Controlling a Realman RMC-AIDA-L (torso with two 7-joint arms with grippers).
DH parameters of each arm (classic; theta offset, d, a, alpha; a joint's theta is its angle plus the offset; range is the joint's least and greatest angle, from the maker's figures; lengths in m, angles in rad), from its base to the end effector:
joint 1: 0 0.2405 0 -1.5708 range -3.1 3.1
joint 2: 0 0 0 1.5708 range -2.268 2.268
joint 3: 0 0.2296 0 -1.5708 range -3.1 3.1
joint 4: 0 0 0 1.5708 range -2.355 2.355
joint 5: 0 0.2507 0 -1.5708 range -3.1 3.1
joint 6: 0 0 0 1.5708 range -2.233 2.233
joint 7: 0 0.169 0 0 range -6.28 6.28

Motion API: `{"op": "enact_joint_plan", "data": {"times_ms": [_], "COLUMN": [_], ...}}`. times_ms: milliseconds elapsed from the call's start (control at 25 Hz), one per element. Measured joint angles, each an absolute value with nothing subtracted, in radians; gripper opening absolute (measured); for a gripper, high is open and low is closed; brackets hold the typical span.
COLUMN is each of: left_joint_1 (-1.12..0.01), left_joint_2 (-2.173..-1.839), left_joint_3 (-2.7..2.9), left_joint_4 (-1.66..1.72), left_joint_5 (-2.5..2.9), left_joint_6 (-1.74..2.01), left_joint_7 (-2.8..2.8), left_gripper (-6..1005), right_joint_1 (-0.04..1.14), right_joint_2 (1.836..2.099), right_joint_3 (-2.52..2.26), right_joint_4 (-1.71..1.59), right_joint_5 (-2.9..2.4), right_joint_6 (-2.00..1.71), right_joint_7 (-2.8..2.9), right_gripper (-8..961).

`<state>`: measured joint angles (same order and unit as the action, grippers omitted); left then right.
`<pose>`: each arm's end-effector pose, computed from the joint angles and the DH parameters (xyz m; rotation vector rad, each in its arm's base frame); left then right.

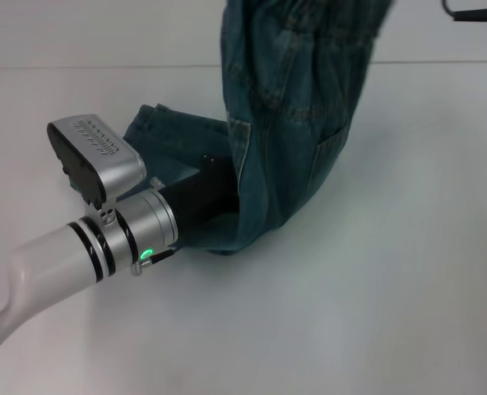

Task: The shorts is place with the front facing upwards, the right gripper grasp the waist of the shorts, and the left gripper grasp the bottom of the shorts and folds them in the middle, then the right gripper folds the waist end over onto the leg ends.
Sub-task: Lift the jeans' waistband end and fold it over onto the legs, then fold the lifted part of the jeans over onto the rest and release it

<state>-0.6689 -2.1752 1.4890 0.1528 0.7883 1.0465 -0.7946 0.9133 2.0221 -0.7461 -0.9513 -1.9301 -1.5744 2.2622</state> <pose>-0.2117 0.3725 -0.1442 -2.4285 -0.5971 -0.8384 0.0544 0.4484 0.0710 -2.7613 0.9398 0.8688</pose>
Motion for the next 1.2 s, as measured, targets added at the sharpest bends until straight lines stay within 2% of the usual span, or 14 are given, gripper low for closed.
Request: {"op": "enact_joint_plan", "data": {"times_ms": [440,760,1000,1200], "left_joint_1": [-0.655,-0.568,-0.533,-0.489], "left_joint_2": [-2.175,-2.175,-2.175,-2.175], "left_joint_3": [1.516,1.444,1.39,1.294], "left_joint_4": [0.153,0.184,0.185,0.194], "left_joint_5": [0.789,0.788,0.789,0.798], "left_joint_6": [1.123,1.119,1.116,1.119], "left_joint_7": [-0.795,-0.789,-0.788,-0.76], "left_gripper": [0,0,1,1], "right_joint_1": [0.977,0.98,0.981,0.973], "right_joint_2": [2.041,2.049,2.068,2.07], "right_joint_3": [-0.858,-0.878,-0.879,-0.879], "right_joint_4": [-0.855,-0.803,-0.793,-0.792], "right_joint_5": [-1.93,-1.924,-1.923,-1.923], "right_joint_6": [-1.472,-1.409,-1.398,-1.396], "right_joint_7": [2.252,2.222,2.196,2.186], "right_gripper": [57,57,57,58]}}
